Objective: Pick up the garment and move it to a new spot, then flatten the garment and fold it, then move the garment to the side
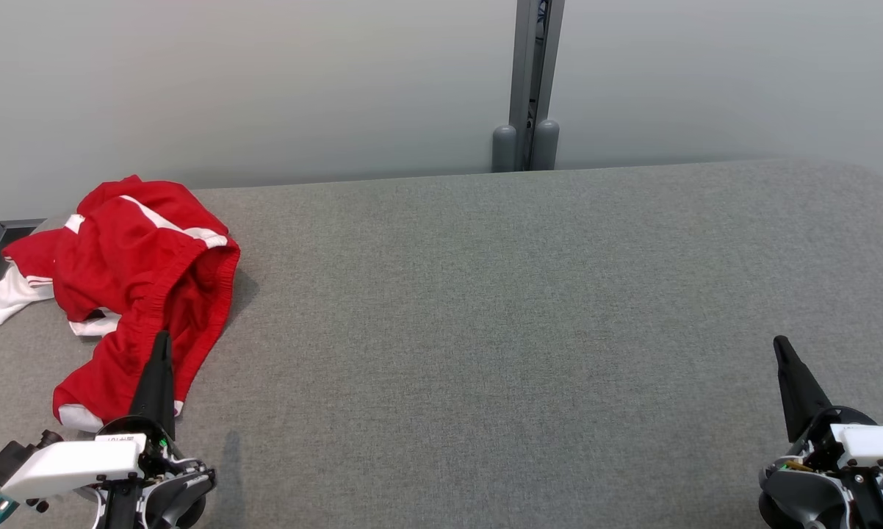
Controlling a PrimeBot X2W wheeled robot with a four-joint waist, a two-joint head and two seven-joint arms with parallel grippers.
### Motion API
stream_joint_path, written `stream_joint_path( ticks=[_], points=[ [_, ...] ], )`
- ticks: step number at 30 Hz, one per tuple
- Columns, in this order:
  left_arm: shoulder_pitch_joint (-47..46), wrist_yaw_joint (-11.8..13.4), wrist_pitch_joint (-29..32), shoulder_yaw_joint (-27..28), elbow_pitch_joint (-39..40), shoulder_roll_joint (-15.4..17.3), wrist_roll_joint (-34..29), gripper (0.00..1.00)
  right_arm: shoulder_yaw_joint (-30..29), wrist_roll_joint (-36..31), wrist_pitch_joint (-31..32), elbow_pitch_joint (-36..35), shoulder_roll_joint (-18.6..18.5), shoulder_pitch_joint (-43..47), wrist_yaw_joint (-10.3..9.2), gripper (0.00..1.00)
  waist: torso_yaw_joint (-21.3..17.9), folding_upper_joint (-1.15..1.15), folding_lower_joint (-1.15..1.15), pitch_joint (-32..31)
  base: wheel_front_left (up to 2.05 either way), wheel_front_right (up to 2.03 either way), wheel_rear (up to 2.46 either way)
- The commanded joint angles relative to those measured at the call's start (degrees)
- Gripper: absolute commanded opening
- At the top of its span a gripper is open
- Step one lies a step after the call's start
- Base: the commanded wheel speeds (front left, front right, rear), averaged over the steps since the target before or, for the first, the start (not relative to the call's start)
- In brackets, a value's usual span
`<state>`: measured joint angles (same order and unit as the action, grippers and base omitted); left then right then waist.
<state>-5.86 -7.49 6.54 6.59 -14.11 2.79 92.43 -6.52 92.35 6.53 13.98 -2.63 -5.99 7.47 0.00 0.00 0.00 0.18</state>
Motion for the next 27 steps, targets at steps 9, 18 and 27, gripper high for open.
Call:
stream_joint_path(
  ticks=[9, 18, 27],
  points=[
    [-0.77, -0.24, 0.11, 0.11, 0.17, 0.16, -0.04, 0.00, -0.05, 0.15, 0.11, 0.11, -0.50, -0.48, 0.05, 0.00, 0.00, 0.00, 0.00, 0.00, 0.00, 0.00, 0.00],
    [0.13, 0.01, -0.04, -0.06, -0.23, -0.05, -0.02, 1.00, 0.02, -0.01, -0.03, 0.16, 0.10, 0.13, 0.00, 1.00, 0.00, 0.00, 0.00, 0.00, 0.00, 0.00, 0.00],
    [2.50, 0.06, -1.50, -1.87, -1.52, -0.65, -0.84, 1.00, 1.23, -0.56, -1.49, 1.53, 0.79, 2.29, -0.06, 1.00, 0.00, 0.00, 0.00, 0.00, 0.00, 0.00, 0.00]
  ],
)
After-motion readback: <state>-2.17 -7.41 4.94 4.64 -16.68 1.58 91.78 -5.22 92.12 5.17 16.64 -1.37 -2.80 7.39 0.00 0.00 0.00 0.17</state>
